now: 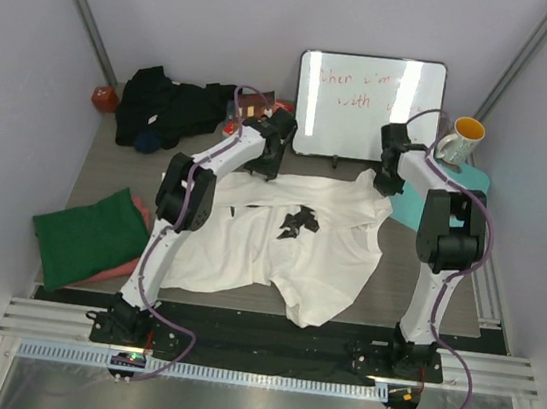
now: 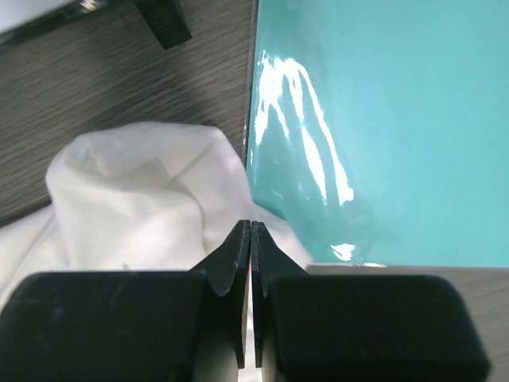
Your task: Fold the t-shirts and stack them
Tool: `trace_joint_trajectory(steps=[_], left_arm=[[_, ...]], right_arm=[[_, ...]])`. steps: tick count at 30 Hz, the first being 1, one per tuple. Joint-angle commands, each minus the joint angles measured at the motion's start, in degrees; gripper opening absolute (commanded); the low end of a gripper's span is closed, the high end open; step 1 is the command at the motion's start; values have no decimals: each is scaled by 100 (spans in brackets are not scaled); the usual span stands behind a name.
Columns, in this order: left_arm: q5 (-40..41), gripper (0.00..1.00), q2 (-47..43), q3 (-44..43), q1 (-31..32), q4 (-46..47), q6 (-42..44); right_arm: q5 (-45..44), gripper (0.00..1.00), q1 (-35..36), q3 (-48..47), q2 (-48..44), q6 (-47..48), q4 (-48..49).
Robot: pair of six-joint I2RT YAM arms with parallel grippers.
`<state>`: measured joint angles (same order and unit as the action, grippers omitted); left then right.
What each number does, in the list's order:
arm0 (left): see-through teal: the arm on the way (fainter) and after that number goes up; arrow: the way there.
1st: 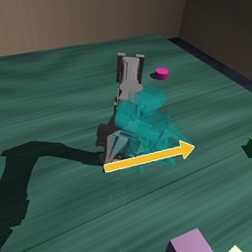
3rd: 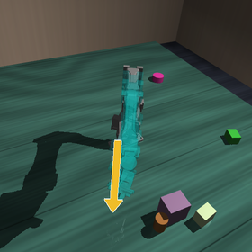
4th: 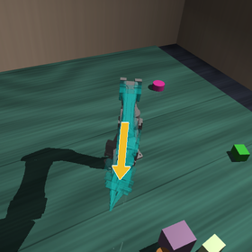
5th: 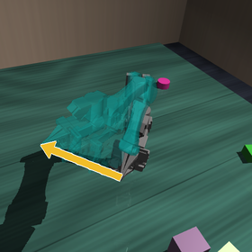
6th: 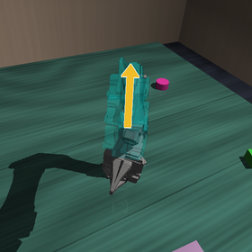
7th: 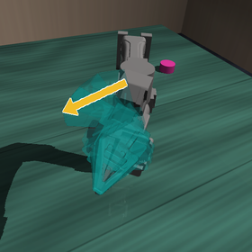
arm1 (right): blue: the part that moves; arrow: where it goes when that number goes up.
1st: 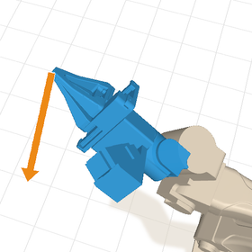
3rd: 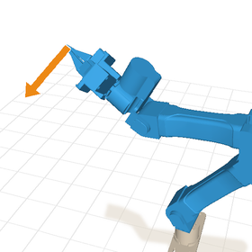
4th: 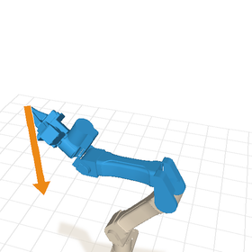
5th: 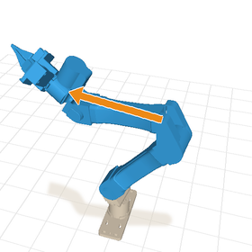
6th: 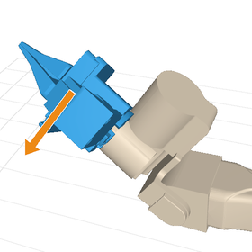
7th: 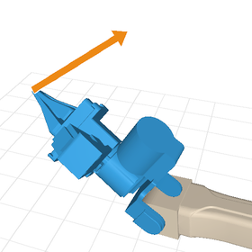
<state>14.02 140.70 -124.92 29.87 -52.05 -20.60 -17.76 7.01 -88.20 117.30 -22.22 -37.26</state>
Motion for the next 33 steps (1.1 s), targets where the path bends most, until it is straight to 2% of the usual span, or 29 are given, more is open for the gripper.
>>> trace_joint_trajectory(steps=[1,2,8,10,12,16,21,24,29,33], left_arm=[[276,50,-903,467,-270,-147,-154],[294,50,-1078,565,-297,-173,-207],[680,50,-2581,1601,-332,-436,-594],[663,50,-3177,2135,-332,-525,-813],[558,50,-3609,2585,-324,-587,-945],[602,50,-4795,4094,-236,-446,-1226],[497,59,-6560,5117,-227,-367,-1604],[417,62,-7308,5652,-227,-341,-1675],[84,59,-7760,6207,-218,-420,-1842],[4,58,-7847,6533,-218,-393,-1965]], right_arm=[[26,11,-50,-39,-1427,147,219],[79,16,-50,4,-1611,165,227],[807,27,99,670,-2912,191,219],[993,27,213,970,-3281,104,192],[1186,27,546,1462,-3809,42,166],[1178,29,1504,2324,-4635,-195,148],[1573,33,2286,3352,-5653,-617,-10],[1609,35,2524,3757,-6181,-679,-229],[2601,36,2840,4302,-6605,-1020,-309],[2146,38,3622,4540,-6694,-1548,-98]])
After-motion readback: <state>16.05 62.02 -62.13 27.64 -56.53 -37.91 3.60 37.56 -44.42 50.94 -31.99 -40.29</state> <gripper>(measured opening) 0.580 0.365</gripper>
